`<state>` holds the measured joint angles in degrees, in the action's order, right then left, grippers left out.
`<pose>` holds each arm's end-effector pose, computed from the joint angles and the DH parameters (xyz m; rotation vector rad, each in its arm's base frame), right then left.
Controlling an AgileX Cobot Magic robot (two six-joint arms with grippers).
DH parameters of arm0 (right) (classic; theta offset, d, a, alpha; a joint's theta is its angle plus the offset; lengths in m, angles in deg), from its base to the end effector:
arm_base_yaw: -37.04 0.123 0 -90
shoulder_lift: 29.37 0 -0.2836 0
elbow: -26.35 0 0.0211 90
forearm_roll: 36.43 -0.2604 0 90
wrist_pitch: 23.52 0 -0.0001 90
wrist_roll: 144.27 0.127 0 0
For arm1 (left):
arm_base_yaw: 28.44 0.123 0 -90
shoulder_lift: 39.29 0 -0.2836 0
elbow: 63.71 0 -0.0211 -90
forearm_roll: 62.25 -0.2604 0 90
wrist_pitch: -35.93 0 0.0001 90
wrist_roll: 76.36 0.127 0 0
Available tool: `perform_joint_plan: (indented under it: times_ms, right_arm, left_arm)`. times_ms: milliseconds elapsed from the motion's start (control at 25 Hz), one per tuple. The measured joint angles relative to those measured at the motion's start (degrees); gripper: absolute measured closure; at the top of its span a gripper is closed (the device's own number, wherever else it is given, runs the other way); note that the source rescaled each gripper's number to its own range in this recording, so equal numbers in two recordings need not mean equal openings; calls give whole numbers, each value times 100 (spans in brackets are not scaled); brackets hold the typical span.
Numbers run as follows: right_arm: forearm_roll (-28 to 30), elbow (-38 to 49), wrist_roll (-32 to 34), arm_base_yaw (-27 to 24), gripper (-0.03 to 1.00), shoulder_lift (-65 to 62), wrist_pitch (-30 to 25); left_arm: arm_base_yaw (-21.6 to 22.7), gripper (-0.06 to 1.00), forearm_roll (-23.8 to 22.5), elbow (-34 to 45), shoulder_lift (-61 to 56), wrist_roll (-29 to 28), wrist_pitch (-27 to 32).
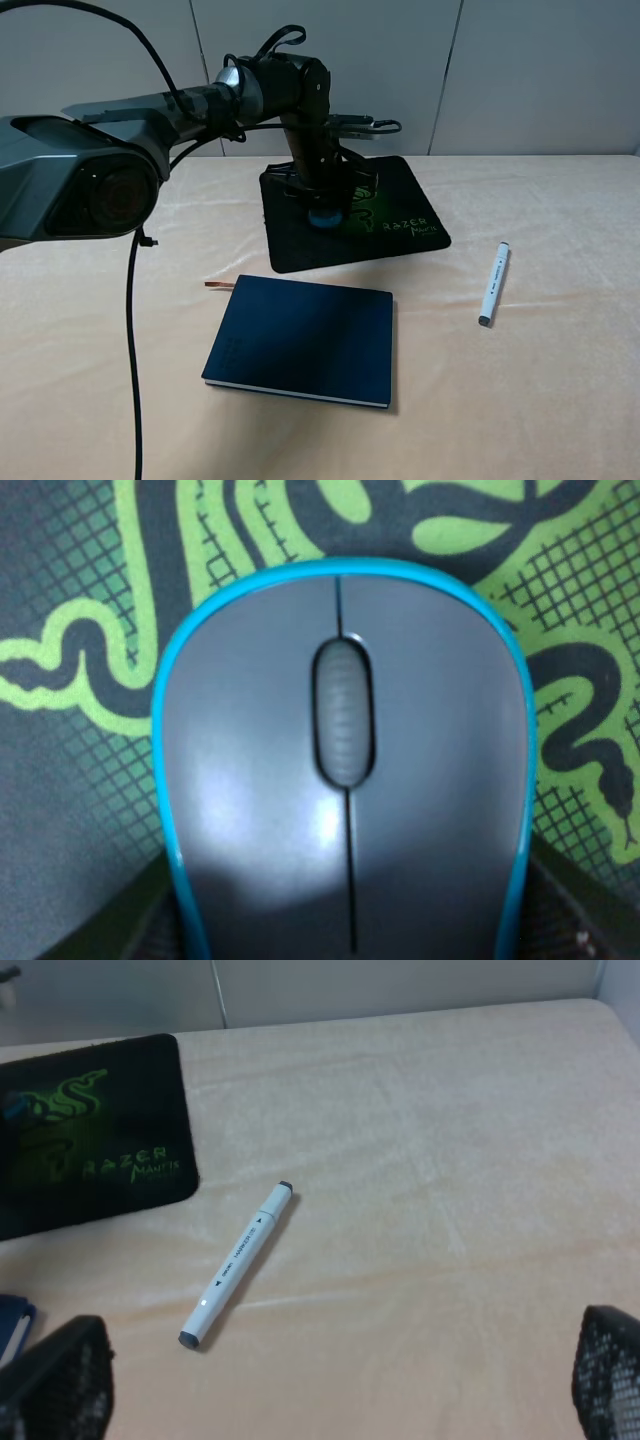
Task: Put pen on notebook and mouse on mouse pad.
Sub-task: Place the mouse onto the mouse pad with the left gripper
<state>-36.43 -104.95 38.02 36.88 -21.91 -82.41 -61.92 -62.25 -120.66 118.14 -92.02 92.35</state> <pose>0.0383 -0.0001 0.2685 0.0429 2.0076 0.0238 0.4767 -0.3153 0.0884 0.4283 2.7320 -0.2350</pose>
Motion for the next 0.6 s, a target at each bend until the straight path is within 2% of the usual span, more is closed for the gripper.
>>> perform_joint_plan:
  times_ms: [240,280,400,440,520,600]
  right_arm:
    - [0,0,0,0,-3,0,0]
    - [0,0,0,0,-3,0,0]
    - [0,0,0,0,-3,0,0]
    - [0,0,0,0,-3,0,0]
    - [0,0,0,0,-3,0,0]
    - [0,0,0,0,-3,0,0]
  left_arm:
    - [0,94,0,0,0,7,-121]
    - [0,88,0,0,0,32,-141]
    - [0,28,0,0,0,213,-163]
    - [0,15,0,0,0,320,-163]
    - [0,3,0,0,0,487,-163]
    - [0,-2,0,0,0,529,-168]
